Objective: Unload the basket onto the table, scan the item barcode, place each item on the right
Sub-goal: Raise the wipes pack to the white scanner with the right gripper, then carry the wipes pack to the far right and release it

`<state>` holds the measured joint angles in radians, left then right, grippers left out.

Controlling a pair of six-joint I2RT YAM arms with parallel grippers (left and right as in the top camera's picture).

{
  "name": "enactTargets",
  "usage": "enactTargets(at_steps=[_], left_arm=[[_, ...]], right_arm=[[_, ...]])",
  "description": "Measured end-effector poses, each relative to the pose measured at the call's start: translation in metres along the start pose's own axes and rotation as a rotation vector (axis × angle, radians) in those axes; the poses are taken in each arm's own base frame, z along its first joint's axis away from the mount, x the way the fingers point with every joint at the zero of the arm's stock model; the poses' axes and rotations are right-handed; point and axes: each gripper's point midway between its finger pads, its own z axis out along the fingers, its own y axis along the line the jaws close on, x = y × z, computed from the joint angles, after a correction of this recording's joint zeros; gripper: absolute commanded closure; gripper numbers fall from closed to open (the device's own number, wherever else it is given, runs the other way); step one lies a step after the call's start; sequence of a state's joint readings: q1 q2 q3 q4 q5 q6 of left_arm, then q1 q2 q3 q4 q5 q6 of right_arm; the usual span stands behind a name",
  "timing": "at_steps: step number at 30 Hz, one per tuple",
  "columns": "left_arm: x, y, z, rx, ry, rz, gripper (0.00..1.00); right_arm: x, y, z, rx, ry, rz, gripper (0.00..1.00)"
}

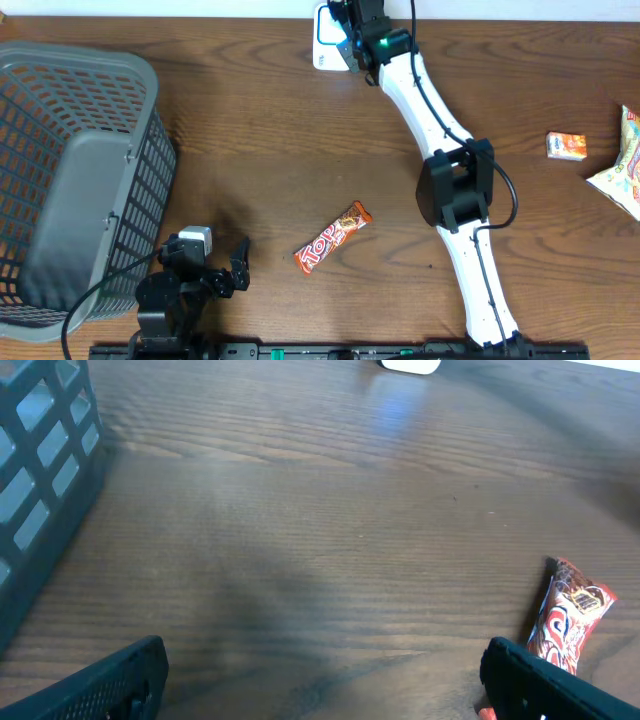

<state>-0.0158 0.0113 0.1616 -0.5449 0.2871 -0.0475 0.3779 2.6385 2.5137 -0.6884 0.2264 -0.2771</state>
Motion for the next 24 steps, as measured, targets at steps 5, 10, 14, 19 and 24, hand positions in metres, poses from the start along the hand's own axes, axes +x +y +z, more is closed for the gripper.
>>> enactTargets(at_steps=[5, 10, 14, 19, 24], left_arm=[[0.0, 0.0, 0.0, 0.0, 0.0, 0.0, 0.0], [0.0, 0.0, 0.0, 0.0, 0.0, 0.0, 0.0], [0.0, 0.0, 0.0, 0.0, 0.0, 0.0, 0.0], [0.0, 0.0, 0.0, 0.0, 0.0, 0.0, 0.0], [0.0, 0.0, 0.0, 0.0, 0.0, 0.0, 0.0]], right_arm=[[0.0, -0.001, 0.007, 0.018, -0.01, 0.003, 0.99], [-0.002, -0.003, 0.003, 0.019, -0.005, 0.031, 0.99], [0.023, 0.003, -0.005, -0.019, 0.111, 0.121, 0.99], [0.074, -0.008, -0.028, -0.032, 0.334, 0.262, 0.99], [0.124, -0.072, -0.073, 0.057, 0.529, 0.459, 0.99]])
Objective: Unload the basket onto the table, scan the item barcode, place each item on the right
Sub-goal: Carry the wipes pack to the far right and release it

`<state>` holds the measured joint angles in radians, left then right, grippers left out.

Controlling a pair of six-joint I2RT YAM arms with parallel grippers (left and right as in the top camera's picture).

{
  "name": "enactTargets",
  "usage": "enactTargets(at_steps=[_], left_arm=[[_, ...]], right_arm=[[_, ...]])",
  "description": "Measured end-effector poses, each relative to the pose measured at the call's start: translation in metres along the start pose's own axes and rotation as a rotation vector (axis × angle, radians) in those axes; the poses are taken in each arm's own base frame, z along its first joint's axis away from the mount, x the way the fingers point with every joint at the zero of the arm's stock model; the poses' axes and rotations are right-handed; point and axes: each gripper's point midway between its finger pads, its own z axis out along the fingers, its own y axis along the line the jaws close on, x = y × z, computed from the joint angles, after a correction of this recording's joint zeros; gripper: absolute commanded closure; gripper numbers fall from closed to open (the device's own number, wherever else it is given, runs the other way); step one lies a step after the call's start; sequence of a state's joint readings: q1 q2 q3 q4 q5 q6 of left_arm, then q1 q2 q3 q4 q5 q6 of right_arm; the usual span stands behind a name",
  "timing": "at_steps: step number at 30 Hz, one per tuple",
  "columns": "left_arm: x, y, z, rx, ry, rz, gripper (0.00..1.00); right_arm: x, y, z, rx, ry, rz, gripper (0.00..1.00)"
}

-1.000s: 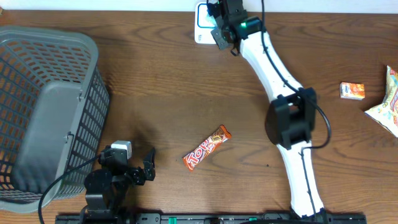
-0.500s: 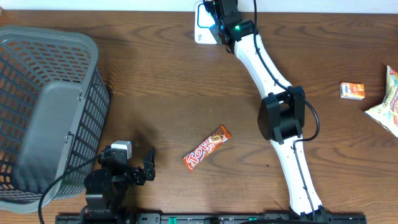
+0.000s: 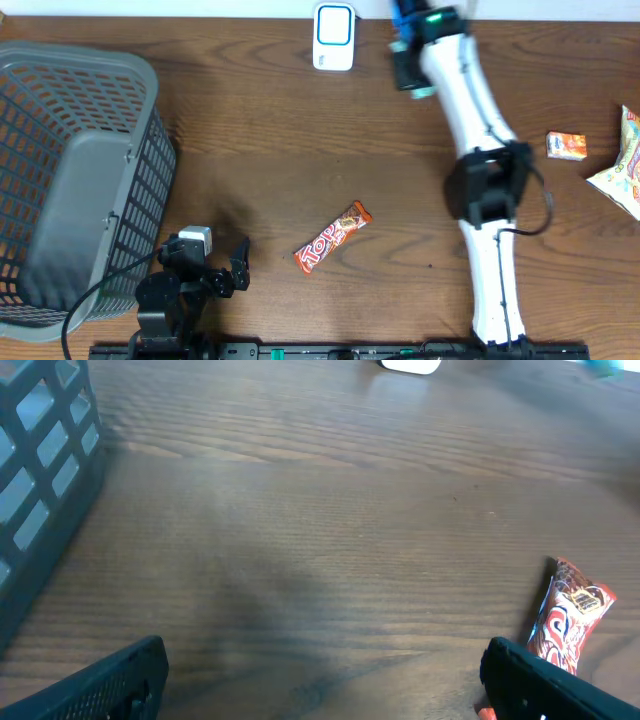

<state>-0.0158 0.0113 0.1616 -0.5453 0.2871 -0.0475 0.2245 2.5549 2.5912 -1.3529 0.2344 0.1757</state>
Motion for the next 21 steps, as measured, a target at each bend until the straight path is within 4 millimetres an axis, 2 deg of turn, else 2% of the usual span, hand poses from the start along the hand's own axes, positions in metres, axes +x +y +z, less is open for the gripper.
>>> enactTargets(at_steps=[4, 6, 9, 13, 17, 18, 19, 21], left_arm=[[0.0, 0.0, 0.0, 0.0, 0.0, 0.0, 0.0], [0.0, 0.0, 0.0, 0.0, 0.0, 0.0, 0.0], [0.0, 0.0, 0.0, 0.0, 0.0, 0.0, 0.0], [0.0, 0.0, 0.0, 0.0, 0.0, 0.0, 0.0], [0.0, 0.0, 0.0, 0.0, 0.0, 0.0, 0.0], [0.0, 0.0, 0.0, 0.0, 0.0, 0.0, 0.0], [0.0, 0.0, 0.0, 0.0, 0.0, 0.0, 0.0], [0.0, 0.0, 0.0, 0.0, 0.0, 0.0, 0.0]], right_arm=[[0.002, -0.082, -0.004, 0.064, 0.025, 0.183, 0.99], [0.002, -0.121, 0.005, 0.103, 0.023, 0.263, 0.99], [0.009, -0.174, 0.029, 0.166, 0.031, 0.356, 0.99], [0.028, -0.222, 0.057, 0.215, 0.062, 0.436, 0.99], [0.049, -0.257, 0.075, 0.239, 0.094, 0.502, 0.98], [0.056, -0.266, 0.079, 0.245, 0.109, 0.518, 0.91], [0.062, -0.272, 0.082, 0.249, 0.122, 0.53, 0.77], [0.075, -0.289, 0.085, 0.262, 0.145, 0.56, 0.36]])
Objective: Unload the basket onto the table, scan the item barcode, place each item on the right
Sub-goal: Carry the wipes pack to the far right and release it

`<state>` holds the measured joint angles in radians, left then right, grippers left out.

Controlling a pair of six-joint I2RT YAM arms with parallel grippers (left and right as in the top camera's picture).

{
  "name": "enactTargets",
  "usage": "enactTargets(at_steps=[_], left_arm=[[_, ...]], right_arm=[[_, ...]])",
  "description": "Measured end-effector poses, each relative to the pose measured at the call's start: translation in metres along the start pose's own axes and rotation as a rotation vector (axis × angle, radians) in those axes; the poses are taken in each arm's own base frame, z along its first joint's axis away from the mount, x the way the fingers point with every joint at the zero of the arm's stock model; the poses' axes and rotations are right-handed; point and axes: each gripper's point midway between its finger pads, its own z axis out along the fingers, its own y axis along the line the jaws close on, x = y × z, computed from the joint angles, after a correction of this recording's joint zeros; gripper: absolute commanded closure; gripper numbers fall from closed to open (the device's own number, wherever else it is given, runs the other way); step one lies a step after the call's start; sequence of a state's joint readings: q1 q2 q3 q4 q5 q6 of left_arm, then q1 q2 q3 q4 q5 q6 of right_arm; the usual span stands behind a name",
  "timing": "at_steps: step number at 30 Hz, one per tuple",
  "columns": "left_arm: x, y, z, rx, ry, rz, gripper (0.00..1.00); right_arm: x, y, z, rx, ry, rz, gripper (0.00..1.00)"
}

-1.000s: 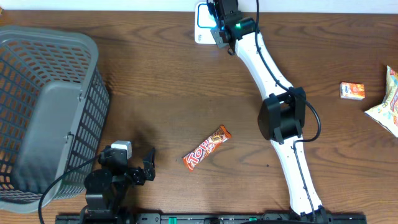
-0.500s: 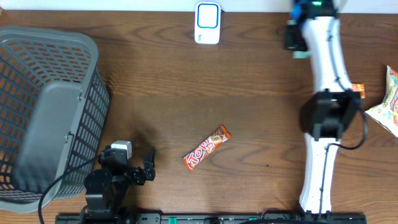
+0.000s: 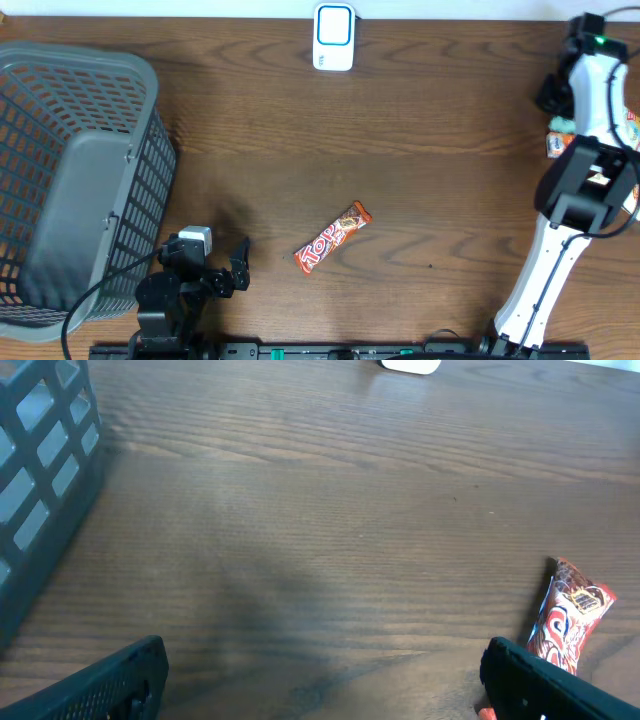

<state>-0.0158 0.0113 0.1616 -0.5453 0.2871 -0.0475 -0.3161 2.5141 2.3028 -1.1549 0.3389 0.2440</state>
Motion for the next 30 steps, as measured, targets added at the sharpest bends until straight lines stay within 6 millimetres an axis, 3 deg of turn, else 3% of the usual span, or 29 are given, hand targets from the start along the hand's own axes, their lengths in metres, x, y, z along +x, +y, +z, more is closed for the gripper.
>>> enactTargets(at_steps=[1, 2, 7, 9, 12, 15, 18, 22, 26, 30], left_arm=[[0.0, 0.0, 0.0, 0.0, 0.0, 0.0, 0.0], [0.0, 0.0, 0.0, 0.0, 0.0, 0.0, 0.0], [0.0, 0.0, 0.0, 0.0, 0.0, 0.0, 0.01], [0.0, 0.0, 0.0, 0.0, 0.0, 0.0, 0.0], [0.0, 0.0, 0.0, 0.0, 0.0, 0.0, 0.0], [0.0, 0.0, 0.0, 0.0, 0.0, 0.0, 0.0], [0.0, 0.0, 0.0, 0.0, 0.0, 0.0, 0.0], [0.0, 0.0, 0.0, 0.0, 0.0, 0.0, 0.0], [0.0, 0.0, 0.0, 0.0, 0.0, 0.0, 0.0], [0.0, 0.0, 0.0, 0.0, 0.0, 0.0, 0.0]], right_arm=[[0.0, -0.007, 0.003, 0.004, 0.006, 0.011, 0.15], [0.0, -0.014, 0.005, 0.008, 0.013, 0.022, 0.01], [0.005, -0.038, 0.012, -0.006, 0.063, 0.065, 0.01], [0.002, -0.036, 0.008, -0.038, 0.058, 0.075, 0.01], [-0.007, -0.026, -0.013, -0.125, 0.021, 0.088, 0.01], [-0.019, -0.013, -0.055, -0.254, -0.04, 0.102, 0.01], [-0.031, -0.004, -0.118, -0.383, -0.13, 0.119, 0.01], [-0.032, 0.005, -0.207, -0.508, -0.251, 0.127, 0.01], [-0.014, 0.019, -0.278, -0.599, -0.329, 0.103, 0.01], [0.011, 0.032, -0.325, -0.664, -0.358, 0.07, 0.01]])
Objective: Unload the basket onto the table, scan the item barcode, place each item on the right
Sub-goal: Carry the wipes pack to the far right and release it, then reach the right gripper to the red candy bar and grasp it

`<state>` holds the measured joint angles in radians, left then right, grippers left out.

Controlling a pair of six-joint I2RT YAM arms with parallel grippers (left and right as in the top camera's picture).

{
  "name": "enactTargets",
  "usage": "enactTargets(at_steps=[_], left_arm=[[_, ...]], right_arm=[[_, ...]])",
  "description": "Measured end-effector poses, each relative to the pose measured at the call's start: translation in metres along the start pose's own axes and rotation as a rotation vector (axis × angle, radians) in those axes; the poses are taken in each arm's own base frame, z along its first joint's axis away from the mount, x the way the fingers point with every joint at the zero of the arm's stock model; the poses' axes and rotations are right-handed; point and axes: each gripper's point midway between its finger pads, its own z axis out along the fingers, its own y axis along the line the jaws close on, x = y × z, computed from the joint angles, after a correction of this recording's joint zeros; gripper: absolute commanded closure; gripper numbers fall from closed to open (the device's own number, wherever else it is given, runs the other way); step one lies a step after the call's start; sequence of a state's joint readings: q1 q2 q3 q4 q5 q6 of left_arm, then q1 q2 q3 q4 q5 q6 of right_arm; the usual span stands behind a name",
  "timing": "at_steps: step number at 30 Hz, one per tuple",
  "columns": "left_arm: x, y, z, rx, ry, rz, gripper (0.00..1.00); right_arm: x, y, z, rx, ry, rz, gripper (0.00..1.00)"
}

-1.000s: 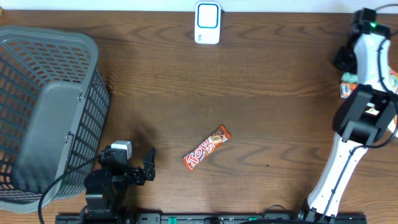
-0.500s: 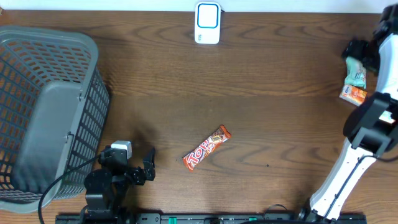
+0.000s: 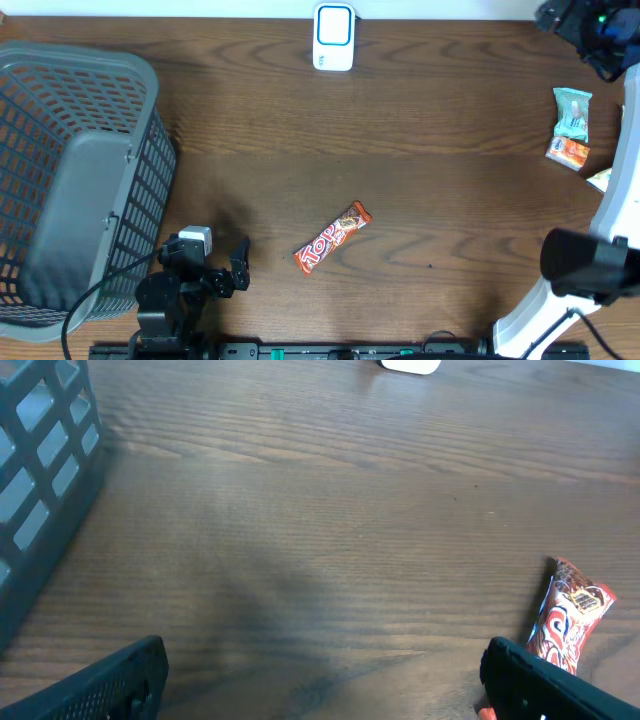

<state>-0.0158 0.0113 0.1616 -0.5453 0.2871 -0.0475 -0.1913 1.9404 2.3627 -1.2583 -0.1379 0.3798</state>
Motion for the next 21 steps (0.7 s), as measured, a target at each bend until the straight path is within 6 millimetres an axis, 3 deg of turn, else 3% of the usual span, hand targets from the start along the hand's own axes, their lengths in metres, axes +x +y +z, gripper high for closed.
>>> enactTargets(at_steps=[5, 10, 21], left_arm=[[0.0, 0.0, 0.0, 0.0, 0.0, 0.0, 0.0], [0.0, 0.0, 0.0, 0.0, 0.0, 0.0, 0.0], [0.0, 0.0, 0.0, 0.0, 0.0, 0.0, 0.0]], right_arm=[[0.016, 0.04, -0.045, -0.075, -0.025, -0.05, 0.01], [0.045, 0.078, -0.08, -0.147, -0.007, -0.119, 0.01], [0.127, 0.131, -0.081, -0.205, 0.2, -0.257, 0.01]])
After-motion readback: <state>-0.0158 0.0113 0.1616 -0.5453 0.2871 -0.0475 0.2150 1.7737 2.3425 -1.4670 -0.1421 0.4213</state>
